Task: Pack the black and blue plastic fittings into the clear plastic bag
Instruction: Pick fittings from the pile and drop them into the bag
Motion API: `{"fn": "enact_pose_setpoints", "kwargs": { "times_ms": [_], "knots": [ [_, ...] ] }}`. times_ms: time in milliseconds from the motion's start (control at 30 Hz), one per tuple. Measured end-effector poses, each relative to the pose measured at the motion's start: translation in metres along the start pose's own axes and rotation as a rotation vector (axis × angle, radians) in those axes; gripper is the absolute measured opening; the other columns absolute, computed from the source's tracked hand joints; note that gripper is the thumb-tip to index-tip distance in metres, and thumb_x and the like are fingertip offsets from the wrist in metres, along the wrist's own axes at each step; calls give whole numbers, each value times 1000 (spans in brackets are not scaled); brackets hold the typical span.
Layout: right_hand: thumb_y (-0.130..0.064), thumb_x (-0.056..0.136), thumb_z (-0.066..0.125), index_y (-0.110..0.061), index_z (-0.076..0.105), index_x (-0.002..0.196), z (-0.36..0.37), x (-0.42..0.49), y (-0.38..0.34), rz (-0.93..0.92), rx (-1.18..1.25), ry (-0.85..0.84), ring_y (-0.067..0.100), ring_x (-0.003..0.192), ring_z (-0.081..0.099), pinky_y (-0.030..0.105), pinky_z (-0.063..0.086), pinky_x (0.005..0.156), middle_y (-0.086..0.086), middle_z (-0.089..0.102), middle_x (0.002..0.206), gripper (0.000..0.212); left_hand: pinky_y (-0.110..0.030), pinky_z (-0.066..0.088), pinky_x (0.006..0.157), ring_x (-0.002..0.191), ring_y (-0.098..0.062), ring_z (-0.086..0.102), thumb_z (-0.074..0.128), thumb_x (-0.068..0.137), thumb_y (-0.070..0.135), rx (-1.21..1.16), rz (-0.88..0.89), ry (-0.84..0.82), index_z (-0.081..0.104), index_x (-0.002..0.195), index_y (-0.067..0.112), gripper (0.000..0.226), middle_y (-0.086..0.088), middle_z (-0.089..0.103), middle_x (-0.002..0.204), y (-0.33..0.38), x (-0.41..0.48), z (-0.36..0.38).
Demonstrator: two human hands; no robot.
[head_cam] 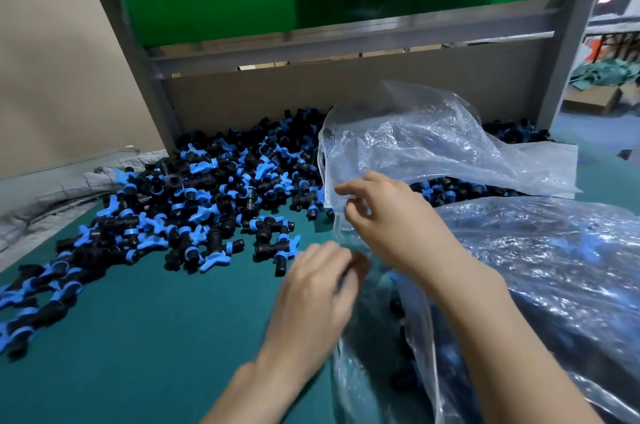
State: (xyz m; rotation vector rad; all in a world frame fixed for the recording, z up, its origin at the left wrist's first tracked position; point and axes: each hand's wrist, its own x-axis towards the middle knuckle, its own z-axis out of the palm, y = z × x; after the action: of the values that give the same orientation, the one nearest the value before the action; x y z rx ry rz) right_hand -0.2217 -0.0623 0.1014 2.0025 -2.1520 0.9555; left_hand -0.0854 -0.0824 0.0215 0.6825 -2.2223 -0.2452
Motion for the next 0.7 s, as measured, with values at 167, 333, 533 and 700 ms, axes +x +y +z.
{"fn": "enact_pose_setpoints", "kwargs": {
  "times_ms": [167,333,533,700],
  "knots": [
    [-27,100,42,-32,61,131,7,-1,4,42,-78,-88,27,106,59,38,48,85,-3,57,115,37,-36,42,93,107,-20,53,44,100,17,247,-480,103,59,114,19,22,5,63,108,-78,-19,-23],
    [-25,101,39,-30,60,132,12,-1,9,55,-142,-157,26,105,58,35,46,79,-4,54,111,37,-36,39,89,99,-17,53,47,93,55,294,-599,1,52,99,27,29,12,57,91,-90,-12,-21],
    [-26,101,41,-31,59,133,14,-1,12,63,-163,-189,25,106,57,36,46,79,-4,54,111,37,-34,39,93,104,-15,48,42,97,52,390,-551,-101,60,110,27,34,9,55,102,-96,-16,-18],
    [-25,101,44,-24,65,124,13,-2,12,66,-176,-231,22,106,58,38,51,84,-1,60,116,31,-37,45,89,100,-14,55,49,99,38,77,-485,94,57,111,27,18,19,57,103,-88,-20,-25]
  ]
}}
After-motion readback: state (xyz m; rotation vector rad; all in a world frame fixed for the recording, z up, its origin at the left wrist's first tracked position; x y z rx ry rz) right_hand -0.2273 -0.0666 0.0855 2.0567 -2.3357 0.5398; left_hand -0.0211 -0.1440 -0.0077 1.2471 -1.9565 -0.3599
